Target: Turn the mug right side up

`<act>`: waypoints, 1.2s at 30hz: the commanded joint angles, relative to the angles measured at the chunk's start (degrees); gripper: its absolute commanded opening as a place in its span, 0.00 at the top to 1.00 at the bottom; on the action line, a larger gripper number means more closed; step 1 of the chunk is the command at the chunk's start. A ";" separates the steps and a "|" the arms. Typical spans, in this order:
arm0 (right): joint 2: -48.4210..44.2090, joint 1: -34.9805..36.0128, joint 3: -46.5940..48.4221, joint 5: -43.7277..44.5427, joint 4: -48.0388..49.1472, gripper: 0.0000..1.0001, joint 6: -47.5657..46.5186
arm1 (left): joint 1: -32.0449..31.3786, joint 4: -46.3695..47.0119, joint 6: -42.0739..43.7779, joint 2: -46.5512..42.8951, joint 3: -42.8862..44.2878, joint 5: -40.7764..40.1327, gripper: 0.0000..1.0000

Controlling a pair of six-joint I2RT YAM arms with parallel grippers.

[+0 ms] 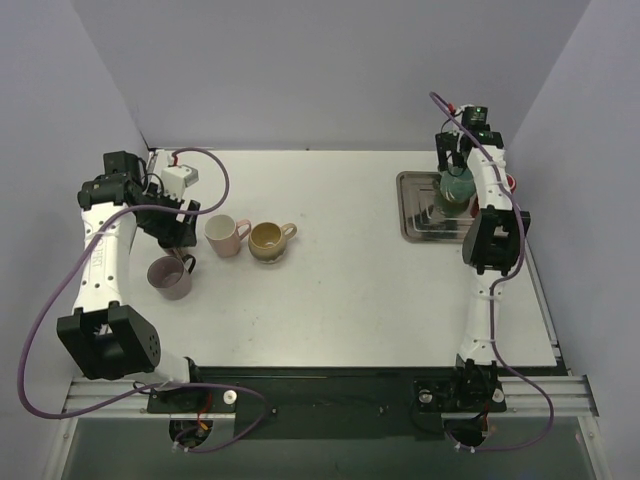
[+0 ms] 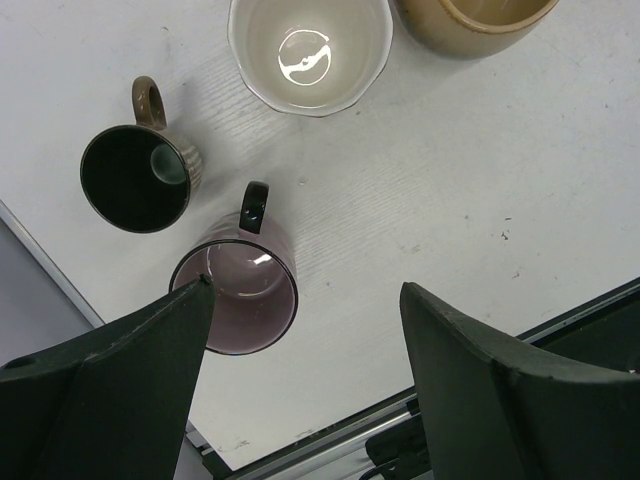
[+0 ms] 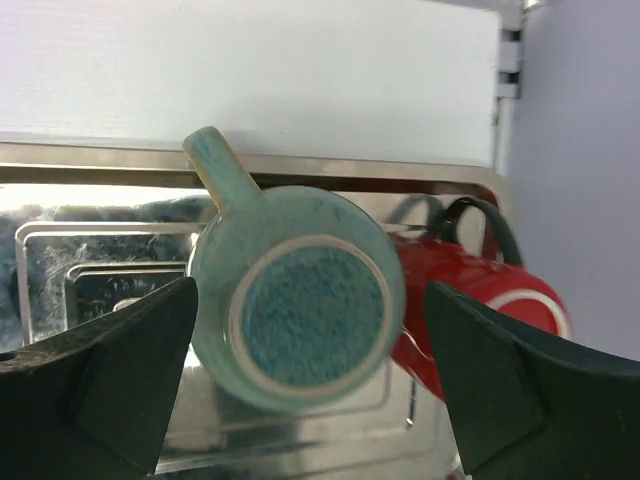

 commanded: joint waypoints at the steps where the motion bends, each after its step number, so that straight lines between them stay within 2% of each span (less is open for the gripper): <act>1: 3.99 -2.10 6.61 -6.94 -1.02 0.10 3.17 | -0.20 0.35 -0.52 0.02 1.86 0.06 0.15; 9: 7.77 -2.62 6.44 -8.97 -2.86 0.11 5.64 | -0.20 0.18 -0.60 0.19 2.12 -0.21 0.15; 11: 7.43 -2.54 5.65 -9.67 -3.74 0.13 5.29 | -0.20 0.00 -0.43 0.28 2.56 -0.12 0.15; 14: 5.50 -2.10 2.15 -9.85 -4.09 0.22 4.32 | -0.20 0.35 -0.51 0.37 2.74 -0.21 0.15; 23: 3.03 -0.16 1.61 -7.93 -19.64 0.25 4.22 | -0.28 0.35 0.36 -0.77 3.61 2.08 0.15; 27: 1.80 0.19 -3.04 -8.96 -22.37 0.30 5.28 | -0.20 -0.52 1.50 -2.09 3.44 2.78 0.15; 30: -1.00 0.89 -8.22 -11.60 -22.29 0.33 5.72 | -0.20 -0.96 2.03 -2.88 3.18 2.87 0.15; 36: -6.63 3.09 -17.11 -11.08 -20.97 0.37 6.69 | 0.15 -1.58 3.09 -4.02 2.91 3.05 0.15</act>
